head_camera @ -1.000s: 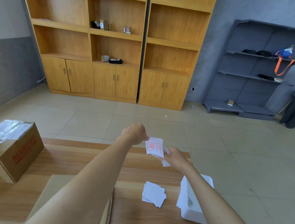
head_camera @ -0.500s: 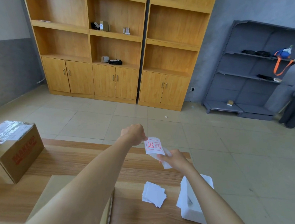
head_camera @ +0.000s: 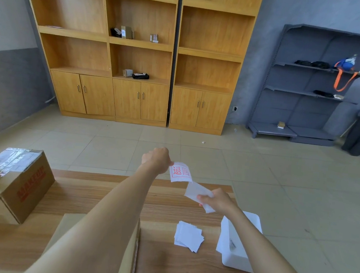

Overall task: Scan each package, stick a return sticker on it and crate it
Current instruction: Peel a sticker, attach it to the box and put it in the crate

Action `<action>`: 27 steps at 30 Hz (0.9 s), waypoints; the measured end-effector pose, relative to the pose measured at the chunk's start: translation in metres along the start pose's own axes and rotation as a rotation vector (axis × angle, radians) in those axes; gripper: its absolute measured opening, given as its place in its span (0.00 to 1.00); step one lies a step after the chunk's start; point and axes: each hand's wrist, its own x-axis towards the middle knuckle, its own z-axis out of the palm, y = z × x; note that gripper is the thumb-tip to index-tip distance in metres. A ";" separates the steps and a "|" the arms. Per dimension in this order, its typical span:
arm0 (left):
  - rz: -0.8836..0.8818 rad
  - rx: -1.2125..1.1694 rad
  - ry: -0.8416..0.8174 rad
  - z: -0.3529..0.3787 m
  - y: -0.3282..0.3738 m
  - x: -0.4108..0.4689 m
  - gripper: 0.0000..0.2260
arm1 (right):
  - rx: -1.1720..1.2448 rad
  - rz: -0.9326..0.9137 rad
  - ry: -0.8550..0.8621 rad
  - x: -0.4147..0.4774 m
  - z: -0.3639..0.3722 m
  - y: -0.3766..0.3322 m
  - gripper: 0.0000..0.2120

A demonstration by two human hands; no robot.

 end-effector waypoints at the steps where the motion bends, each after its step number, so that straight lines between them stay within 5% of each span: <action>1: -0.009 -0.001 0.002 -0.002 -0.002 0.000 0.13 | -0.006 0.001 -0.004 0.000 0.001 -0.001 0.11; 27: -0.009 -0.071 -0.049 0.012 -0.008 0.007 0.12 | -0.021 0.080 0.056 -0.003 0.002 0.004 0.13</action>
